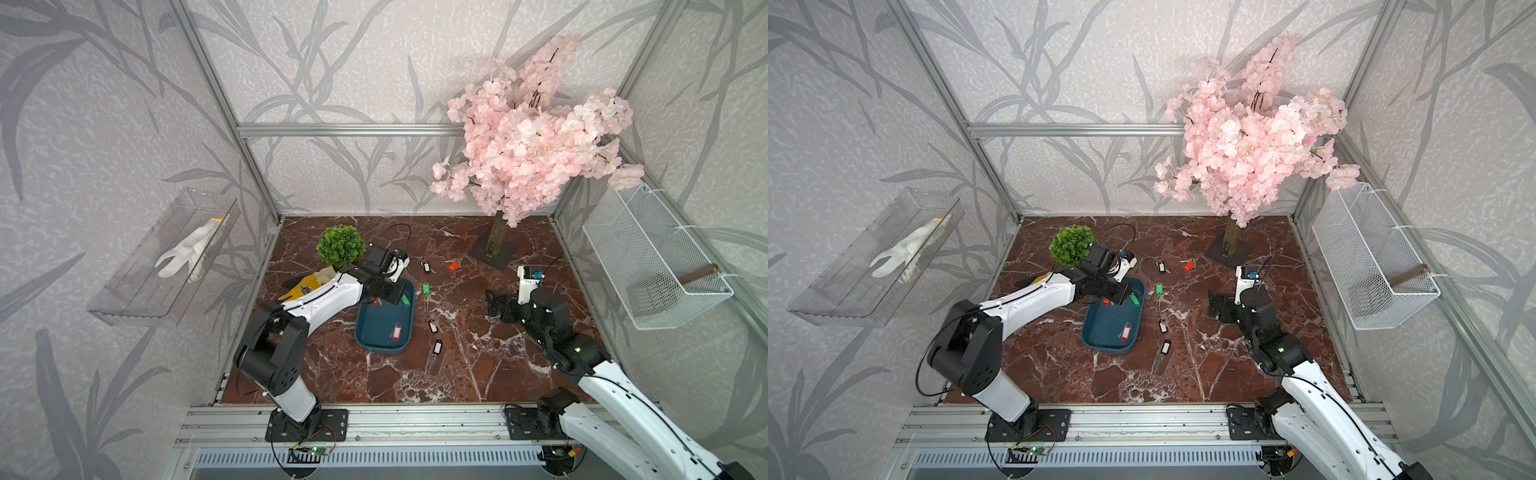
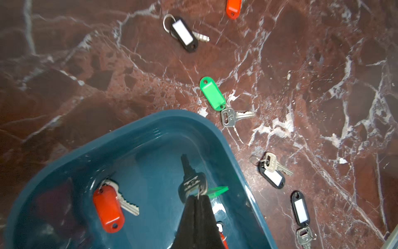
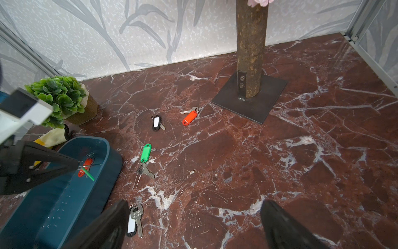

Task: Take the keys out of the storage box
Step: Pick up the key from the storage box, then place the key at the center of the board.

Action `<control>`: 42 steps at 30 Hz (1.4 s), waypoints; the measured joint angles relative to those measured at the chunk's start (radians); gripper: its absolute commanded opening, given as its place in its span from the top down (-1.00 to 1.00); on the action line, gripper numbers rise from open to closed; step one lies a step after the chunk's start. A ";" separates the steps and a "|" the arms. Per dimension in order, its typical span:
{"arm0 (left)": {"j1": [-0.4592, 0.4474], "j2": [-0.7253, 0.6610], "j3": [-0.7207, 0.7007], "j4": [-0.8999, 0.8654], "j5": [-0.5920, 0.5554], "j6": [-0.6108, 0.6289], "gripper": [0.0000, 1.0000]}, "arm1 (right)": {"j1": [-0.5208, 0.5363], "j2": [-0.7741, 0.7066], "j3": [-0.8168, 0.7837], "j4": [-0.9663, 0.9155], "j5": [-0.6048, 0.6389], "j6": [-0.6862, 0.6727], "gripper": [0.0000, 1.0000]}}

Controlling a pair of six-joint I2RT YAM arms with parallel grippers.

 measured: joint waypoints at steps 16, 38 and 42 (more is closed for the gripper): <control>-0.174 -0.005 0.181 -0.002 -0.044 -0.082 1.00 | -0.004 -0.020 -0.003 0.003 0.023 0.001 -0.99; -0.292 0.592 0.605 -0.008 -0.125 -0.173 1.00 | -0.012 -0.098 -0.035 -0.008 0.097 0.028 -0.98; -0.291 0.627 0.649 -0.015 -0.148 -0.188 1.00 | -0.012 -0.097 -0.035 -0.008 0.096 0.028 -0.98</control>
